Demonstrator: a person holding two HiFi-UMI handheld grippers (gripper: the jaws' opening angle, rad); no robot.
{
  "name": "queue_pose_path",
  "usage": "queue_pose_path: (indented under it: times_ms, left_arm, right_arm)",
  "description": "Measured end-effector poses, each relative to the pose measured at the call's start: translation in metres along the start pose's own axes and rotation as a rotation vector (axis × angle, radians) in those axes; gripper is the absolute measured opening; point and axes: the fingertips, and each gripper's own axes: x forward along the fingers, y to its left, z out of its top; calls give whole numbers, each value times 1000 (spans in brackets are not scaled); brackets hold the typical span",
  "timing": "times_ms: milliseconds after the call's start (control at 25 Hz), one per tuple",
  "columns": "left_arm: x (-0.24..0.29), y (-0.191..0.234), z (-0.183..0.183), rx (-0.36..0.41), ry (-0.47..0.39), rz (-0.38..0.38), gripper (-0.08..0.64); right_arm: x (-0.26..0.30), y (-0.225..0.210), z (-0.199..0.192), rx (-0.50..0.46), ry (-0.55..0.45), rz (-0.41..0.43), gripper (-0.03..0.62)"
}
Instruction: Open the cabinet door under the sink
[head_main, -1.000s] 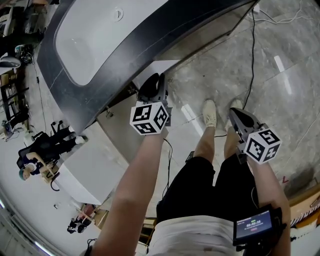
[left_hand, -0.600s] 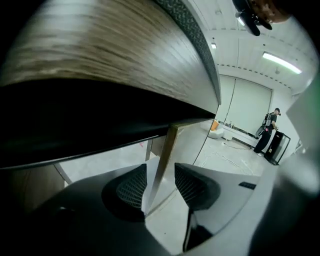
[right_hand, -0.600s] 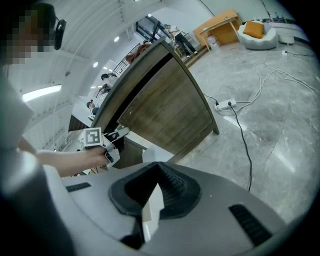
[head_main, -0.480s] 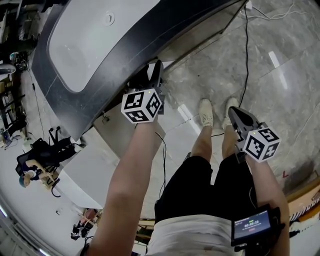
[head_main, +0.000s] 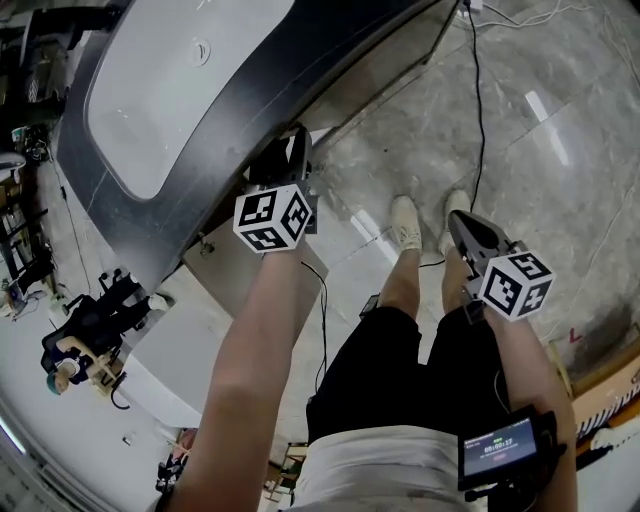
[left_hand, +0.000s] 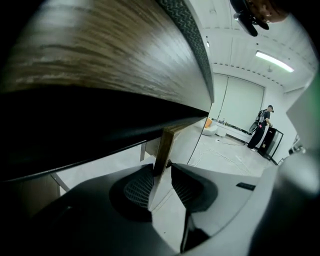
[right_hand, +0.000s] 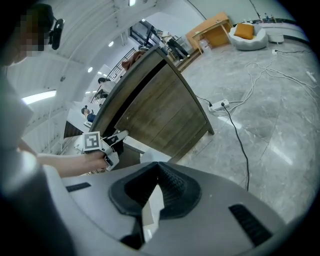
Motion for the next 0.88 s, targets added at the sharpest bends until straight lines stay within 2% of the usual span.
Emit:
queue_pose_path:
  times_ms: [600,880]
  left_arm:
    - [-33,-66,-35,135,108,-95,84]
    - [-40,-94,-50,187,151,-126,80]
  right_arm:
    - [-28,6,18,-21,-56,-32,15]
    - [-52,-13,42,4,-156,-52,15]
